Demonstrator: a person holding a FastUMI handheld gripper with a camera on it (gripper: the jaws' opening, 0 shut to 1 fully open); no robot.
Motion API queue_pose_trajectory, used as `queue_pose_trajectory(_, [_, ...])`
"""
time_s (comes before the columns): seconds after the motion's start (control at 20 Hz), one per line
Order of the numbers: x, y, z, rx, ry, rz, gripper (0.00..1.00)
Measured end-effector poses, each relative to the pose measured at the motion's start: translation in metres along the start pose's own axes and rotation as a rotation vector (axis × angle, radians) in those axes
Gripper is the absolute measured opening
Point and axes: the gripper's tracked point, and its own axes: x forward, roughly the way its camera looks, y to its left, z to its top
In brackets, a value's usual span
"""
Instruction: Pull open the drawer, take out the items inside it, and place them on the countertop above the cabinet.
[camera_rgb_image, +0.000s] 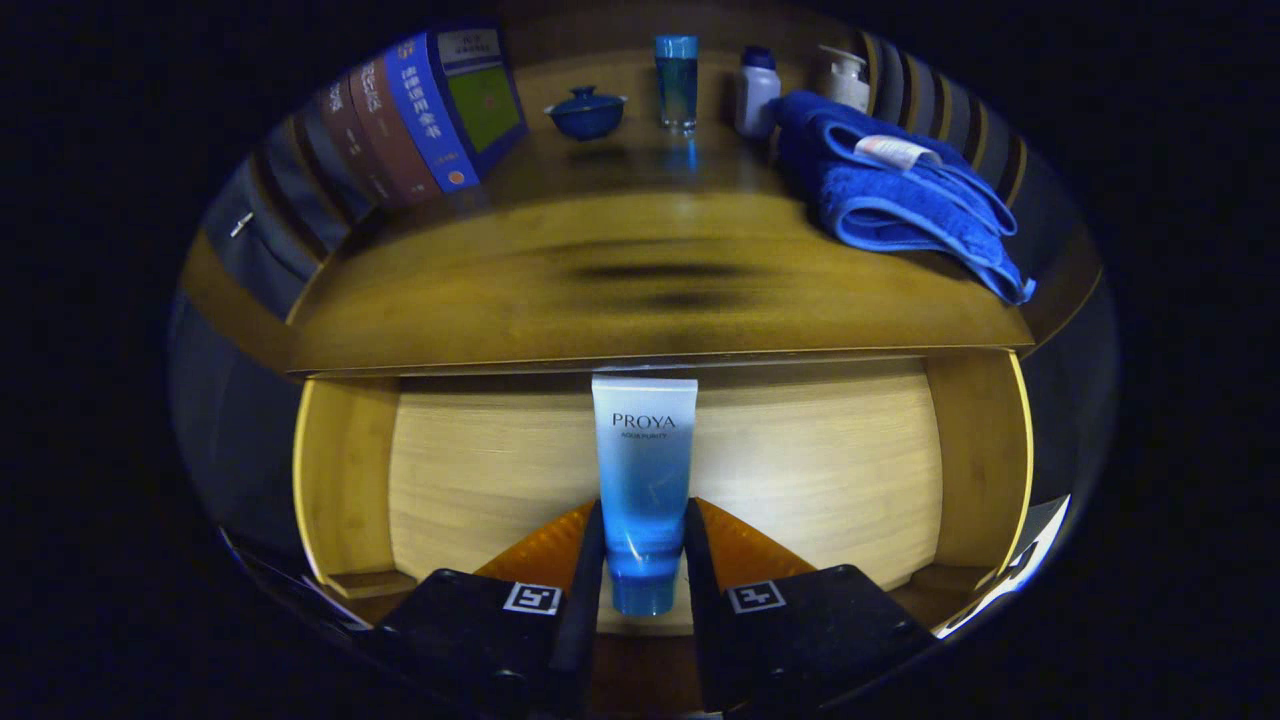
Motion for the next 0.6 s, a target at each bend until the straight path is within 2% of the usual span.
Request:
queue_pose_trajectory(0.2, [-0.049,-0.001,0.012,0.007,-0.088,0.034,0.45])
queue_pose_trajectory(0.3, [-0.068,-0.003,0.037,-0.008,-0.172,0.031,0.45])
queue_pose_trajectory(0.5, [-0.076,0.004,0.099,-0.043,-0.280,0.017,0.45])
queue_pose_trajectory(0.6, [-0.058,0.005,0.130,-0.056,-0.299,-0.005,0.45])
